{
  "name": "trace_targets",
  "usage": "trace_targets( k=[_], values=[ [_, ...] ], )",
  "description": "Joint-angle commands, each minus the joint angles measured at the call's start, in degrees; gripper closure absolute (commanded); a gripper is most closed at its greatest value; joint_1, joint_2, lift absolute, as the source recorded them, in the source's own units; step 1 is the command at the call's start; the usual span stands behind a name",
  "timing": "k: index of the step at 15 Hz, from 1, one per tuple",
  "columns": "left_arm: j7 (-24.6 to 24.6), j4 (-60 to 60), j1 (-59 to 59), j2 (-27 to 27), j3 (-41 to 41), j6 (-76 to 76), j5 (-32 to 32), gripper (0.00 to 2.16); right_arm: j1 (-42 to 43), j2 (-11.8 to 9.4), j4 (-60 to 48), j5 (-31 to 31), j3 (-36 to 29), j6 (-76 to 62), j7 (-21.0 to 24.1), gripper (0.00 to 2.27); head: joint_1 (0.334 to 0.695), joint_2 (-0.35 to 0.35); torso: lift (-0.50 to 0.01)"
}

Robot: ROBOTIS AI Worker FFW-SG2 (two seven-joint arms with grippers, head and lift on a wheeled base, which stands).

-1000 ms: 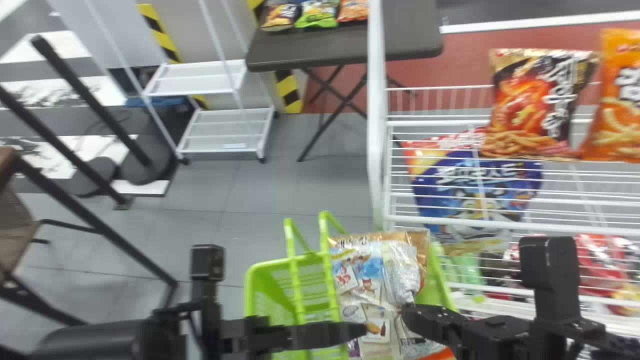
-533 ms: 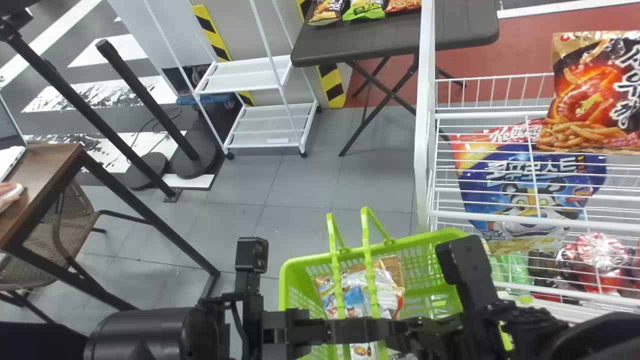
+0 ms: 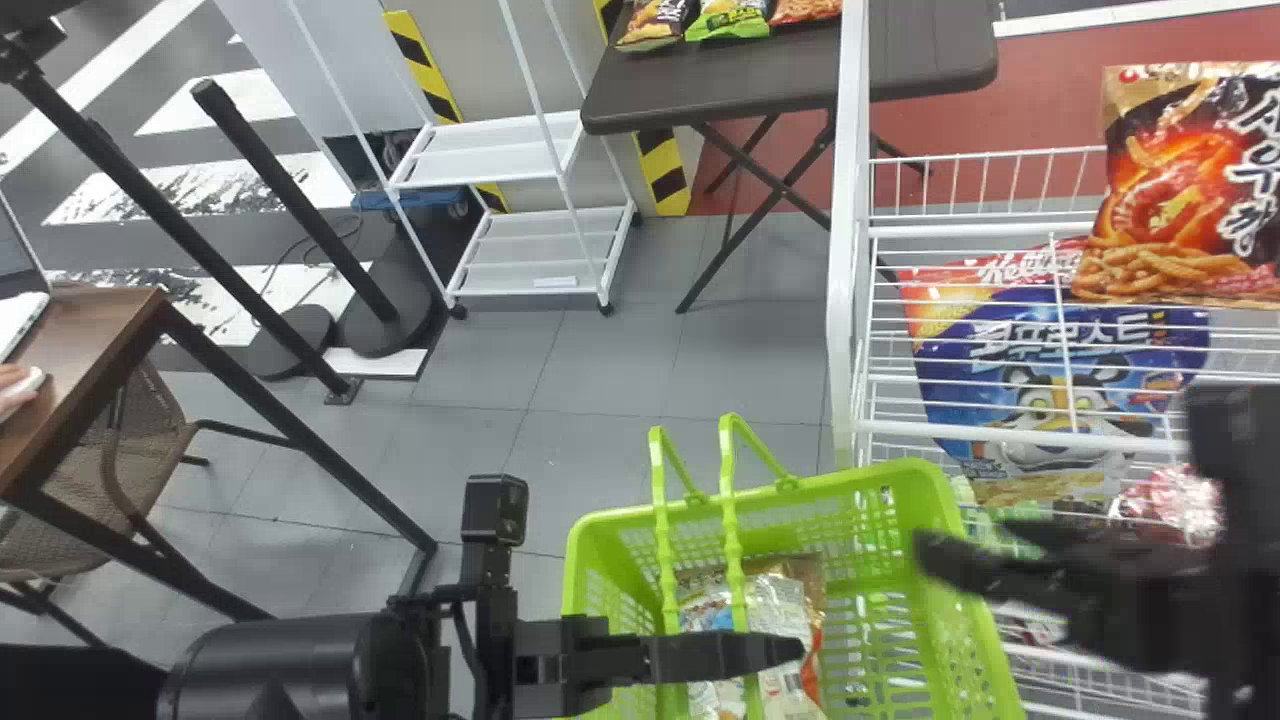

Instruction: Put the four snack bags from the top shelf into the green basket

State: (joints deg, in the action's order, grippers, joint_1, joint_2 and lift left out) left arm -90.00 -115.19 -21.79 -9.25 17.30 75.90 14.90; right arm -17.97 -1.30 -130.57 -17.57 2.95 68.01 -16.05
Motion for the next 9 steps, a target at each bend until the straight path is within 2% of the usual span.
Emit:
trace_targets(
  k=[1,4,7,9],
  values=[
    [-0.6,0.2,-0.1,-0.1,0.1,-0.2,0.3,2.15,5.3,0.1,2.3,0.3,-7.8,-1.2,0.6,0.05,0.695,0.181,0.000],
    [-0.6,0.2,-0.5,-0.2,0.6,-0.2,0.7,2.15,14.3,0.0,14.0,1.2,-11.4,-11.8,0.8,0.06,0.695,-0.010,0.000],
    [-0.6,0.4,-1.1,-0.2,1.4,-0.7,1.1,2.15,22.2,-0.7,25.9,2.2,-11.7,-18.5,0.8,0.06,0.695,-0.063,0.000],
    [-0.6,0.8,-1.3,-0.2,1.8,-1.1,1.2,2.15,27.6,-0.8,34.8,3.8,-11.5,-28.7,0.8,0.07,0.695,-0.075,0.000]
  ],
)
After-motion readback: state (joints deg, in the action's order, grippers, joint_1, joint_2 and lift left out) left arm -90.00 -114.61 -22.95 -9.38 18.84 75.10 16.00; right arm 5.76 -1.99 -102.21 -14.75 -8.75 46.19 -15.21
